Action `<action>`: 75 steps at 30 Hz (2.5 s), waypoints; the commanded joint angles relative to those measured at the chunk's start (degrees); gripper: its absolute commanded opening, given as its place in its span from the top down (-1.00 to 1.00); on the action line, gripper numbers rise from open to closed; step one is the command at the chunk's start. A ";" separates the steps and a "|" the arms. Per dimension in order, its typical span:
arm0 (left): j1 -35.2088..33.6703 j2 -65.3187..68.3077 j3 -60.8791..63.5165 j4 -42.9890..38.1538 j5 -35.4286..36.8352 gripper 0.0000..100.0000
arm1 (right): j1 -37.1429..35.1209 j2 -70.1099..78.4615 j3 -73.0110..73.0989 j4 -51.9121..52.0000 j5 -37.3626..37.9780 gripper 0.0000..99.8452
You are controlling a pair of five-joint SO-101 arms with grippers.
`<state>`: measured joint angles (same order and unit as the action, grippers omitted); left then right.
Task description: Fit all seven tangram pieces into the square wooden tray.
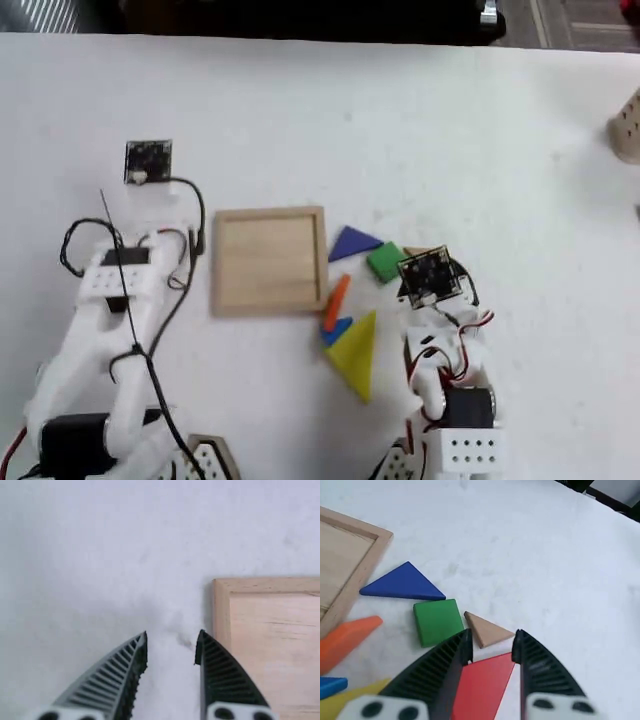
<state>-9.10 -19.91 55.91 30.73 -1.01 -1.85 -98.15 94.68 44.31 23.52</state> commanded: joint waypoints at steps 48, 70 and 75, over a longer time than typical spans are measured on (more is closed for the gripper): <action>-0.13 -2.51 -0.26 -2.02 -0.35 0.65 | -17.10 109.93 -74.55 12.53 33.23 0.31; -0.13 -2.51 -0.18 -2.02 -0.35 0.65 | -9.10 119.52 -89.93 17.10 1.32 0.47; -0.13 -2.51 -0.18 -2.02 -0.35 0.65 | -7.87 119.52 -90.29 17.01 -2.37 0.47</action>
<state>-9.10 -19.91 55.91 30.02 -1.10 -10.46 21.93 6.77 62.07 22.55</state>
